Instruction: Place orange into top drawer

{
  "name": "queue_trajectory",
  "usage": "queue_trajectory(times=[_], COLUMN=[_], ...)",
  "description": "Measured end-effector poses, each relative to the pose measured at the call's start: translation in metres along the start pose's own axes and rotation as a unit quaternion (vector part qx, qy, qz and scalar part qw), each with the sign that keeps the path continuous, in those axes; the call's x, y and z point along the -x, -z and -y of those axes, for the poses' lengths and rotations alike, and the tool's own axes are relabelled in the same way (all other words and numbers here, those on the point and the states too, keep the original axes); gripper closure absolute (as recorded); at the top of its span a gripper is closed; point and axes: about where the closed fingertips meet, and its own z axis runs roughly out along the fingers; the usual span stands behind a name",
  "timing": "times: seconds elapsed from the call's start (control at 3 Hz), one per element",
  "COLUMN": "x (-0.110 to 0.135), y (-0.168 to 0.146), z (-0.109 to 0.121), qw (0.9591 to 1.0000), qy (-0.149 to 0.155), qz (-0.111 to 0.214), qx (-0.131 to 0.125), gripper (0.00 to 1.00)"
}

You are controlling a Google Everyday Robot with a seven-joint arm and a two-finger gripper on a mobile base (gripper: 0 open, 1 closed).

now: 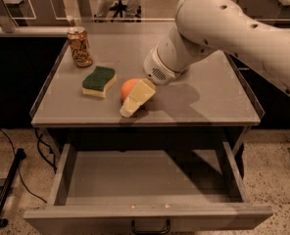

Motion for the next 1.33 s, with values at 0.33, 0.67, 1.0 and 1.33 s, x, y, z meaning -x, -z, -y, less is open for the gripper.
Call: queue_trajectory(times=[0.33,0.67,1.0,1.33], x=[0.0002,-0.0034,-0.0034,-0.0033], y=[-0.0081,-0.0179,-0.018,-0.018], z=[0.0007,0.0004,0.0004,0.0003], qw=[1.0,0.9999,0.9999,0.9999], qy=[0.001,-0.001,-0.001,-0.001], qz=[-0.003,-0.013,-0.013,-0.013], qx=[0.001,0.004,0.004,0.004], gripper=[0.0,0.04,0.28,0.51])
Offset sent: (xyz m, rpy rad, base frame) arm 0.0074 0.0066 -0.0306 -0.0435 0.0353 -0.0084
